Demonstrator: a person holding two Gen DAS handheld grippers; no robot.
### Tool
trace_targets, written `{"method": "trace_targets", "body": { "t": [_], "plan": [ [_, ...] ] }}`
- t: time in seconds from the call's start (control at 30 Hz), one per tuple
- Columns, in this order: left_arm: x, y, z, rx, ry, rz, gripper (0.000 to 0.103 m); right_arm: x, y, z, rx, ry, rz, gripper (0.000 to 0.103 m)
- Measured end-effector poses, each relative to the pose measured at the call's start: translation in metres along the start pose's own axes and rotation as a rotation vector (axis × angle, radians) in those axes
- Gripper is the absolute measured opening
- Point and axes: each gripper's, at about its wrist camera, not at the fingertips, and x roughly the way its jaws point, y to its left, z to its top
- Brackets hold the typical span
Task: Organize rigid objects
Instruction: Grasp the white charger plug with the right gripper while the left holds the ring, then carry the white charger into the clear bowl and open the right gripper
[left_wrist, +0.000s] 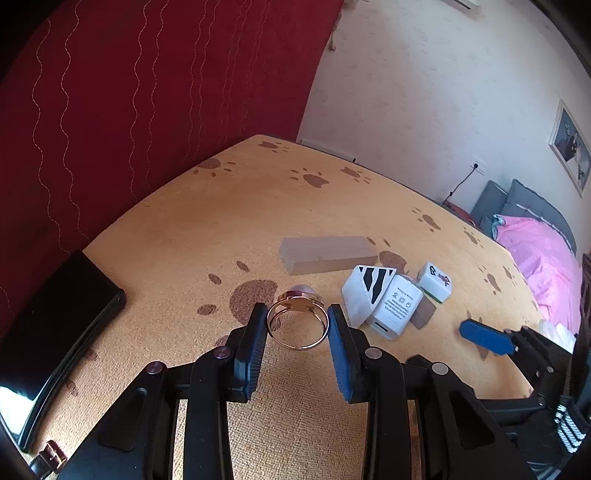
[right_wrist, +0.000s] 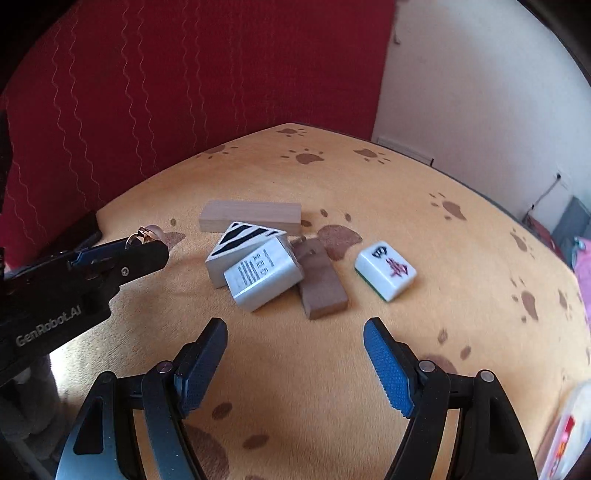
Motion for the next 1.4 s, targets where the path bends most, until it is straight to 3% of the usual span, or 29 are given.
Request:
{"method": "trace_targets", "body": {
  "t": [0.2, 0.47, 0.57, 0.63, 0.7, 0.97, 1.4],
  "plan": [
    [0.001, 0.002, 0.001, -0.011, 0.001, 0.003, 0.034, 0.019, 0.010, 0.012, -0.100, 0.007, -0.035, 0.080],
    [0.001, 0.003, 0.001, -0.013, 0.013, 0.001, 0.034, 0.031, 0.010, 0.026, -0.118, 0.011, -0.004, 0.080],
    [0.002, 0.003, 0.001, -0.014, 0.017, 0.000, 0.034, 0.031, 0.009, 0.026, -0.112, 0.007, -0.007, 0.075],
    [0.002, 0.003, 0.001, -0.015, 0.019, 0.000, 0.034, 0.029, 0.008, 0.025, -0.104, 0.001, -0.019, 0.066],
    [0.003, 0.003, 0.001, -0.016, 0.022, 0.000, 0.034, 0.028, 0.004, 0.025, -0.082, -0.002, -0.024, 0.061],
    [0.004, 0.003, 0.001, -0.017, 0.024, 0.001, 0.034, 0.010, -0.002, 0.009, -0.007, -0.010, -0.011, 0.061],
    [0.003, 0.003, 0.002, -0.016, 0.024, 0.000, 0.034, -0.033, -0.025, -0.034, 0.233, -0.023, 0.041, 0.061]
  ]
}}
